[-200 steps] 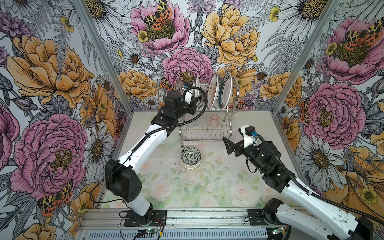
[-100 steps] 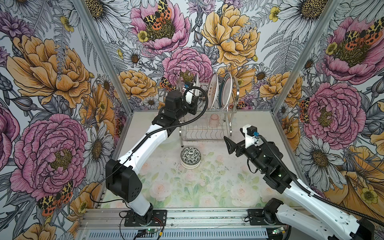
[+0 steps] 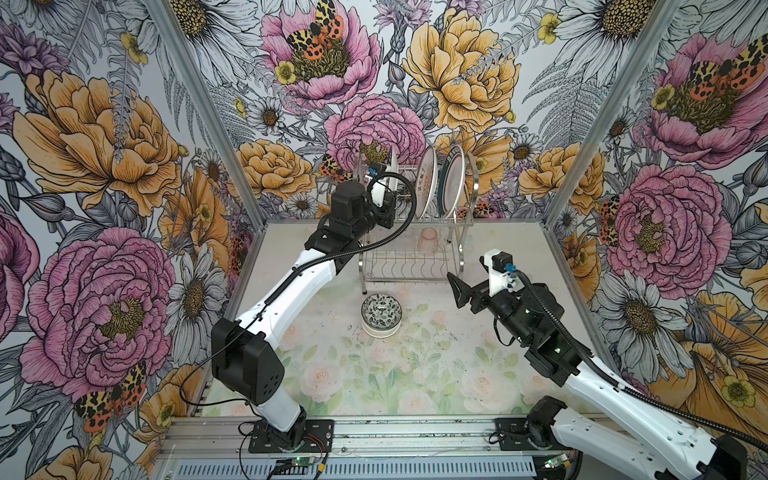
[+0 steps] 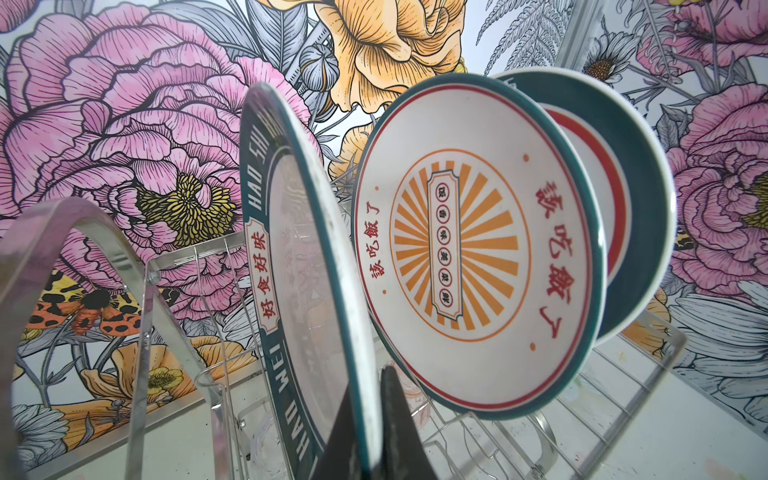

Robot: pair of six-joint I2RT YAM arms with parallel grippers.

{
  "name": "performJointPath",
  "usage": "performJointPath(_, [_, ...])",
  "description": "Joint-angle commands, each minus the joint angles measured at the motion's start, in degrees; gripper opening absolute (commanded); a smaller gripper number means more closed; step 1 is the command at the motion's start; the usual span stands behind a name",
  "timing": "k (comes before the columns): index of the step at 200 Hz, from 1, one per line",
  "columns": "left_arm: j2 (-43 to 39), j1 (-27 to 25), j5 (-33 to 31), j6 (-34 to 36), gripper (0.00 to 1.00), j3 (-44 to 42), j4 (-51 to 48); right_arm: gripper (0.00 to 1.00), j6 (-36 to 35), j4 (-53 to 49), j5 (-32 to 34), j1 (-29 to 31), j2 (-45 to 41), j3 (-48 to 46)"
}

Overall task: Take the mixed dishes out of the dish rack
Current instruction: 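Close the left gripper on the teal-rimmed plate's edge, then pull the teal-rimmed plate out of the rack toward the robot with the left gripper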

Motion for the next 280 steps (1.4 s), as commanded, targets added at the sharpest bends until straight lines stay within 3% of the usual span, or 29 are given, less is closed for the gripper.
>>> performJointPath(1, [-1.52, -0.35, -1.09, -1.28, 0.0, -0.64, 2.9, 1.0, -0.67, 1.71, 0.02, -0.36, 0.41, -0.3])
performJointPath(183, [-7.46, 0.47, 1.68, -2.33, 0.0, -0.41, 11.96, 1.0, 2.33, 7.93, -3.07, -2.6, 5.06, -1.17])
performJointPath(237, [-15.64, 0.83, 5.87, -2.01, 0.0, -5.16, 9.54, 1.0, 6.41, 7.03, -5.74, -3.8, 5.19, -0.69])
performJointPath(280, [-25.86, 0.66, 9.51, 3.36, 0.0, -10.84, 1.08, 1.0, 8.99, 5.35, -6.37, -4.28, 5.14, 0.93])
